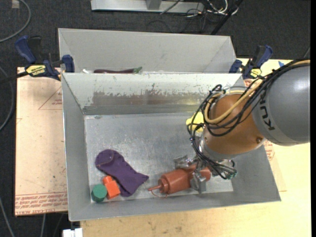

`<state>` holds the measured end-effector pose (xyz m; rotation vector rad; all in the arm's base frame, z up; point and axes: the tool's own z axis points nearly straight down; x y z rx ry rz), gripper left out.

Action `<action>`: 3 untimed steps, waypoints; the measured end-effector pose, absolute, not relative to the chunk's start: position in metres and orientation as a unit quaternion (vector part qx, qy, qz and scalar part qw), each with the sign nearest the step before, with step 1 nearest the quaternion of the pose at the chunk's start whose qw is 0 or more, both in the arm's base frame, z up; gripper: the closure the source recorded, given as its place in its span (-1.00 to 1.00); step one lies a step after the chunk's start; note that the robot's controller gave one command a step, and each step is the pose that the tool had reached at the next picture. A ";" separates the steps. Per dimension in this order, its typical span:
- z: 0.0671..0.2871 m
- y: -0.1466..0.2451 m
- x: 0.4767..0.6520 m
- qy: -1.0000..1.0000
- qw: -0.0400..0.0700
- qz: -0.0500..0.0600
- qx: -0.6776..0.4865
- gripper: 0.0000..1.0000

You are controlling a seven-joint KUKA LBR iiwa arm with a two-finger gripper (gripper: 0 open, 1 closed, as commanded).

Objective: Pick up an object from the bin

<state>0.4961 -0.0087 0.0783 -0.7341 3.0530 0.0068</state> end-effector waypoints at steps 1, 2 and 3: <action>0.215 -0.005 0.512 0.974 0.002 0.003 -0.227 1.00; 0.215 -0.005 0.512 0.974 0.002 0.003 -0.227 1.00; 0.213 -0.005 0.515 0.971 0.003 0.002 -0.237 1.00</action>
Offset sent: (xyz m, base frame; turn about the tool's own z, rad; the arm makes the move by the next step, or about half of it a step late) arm 0.0000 0.0000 0.0000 0.0000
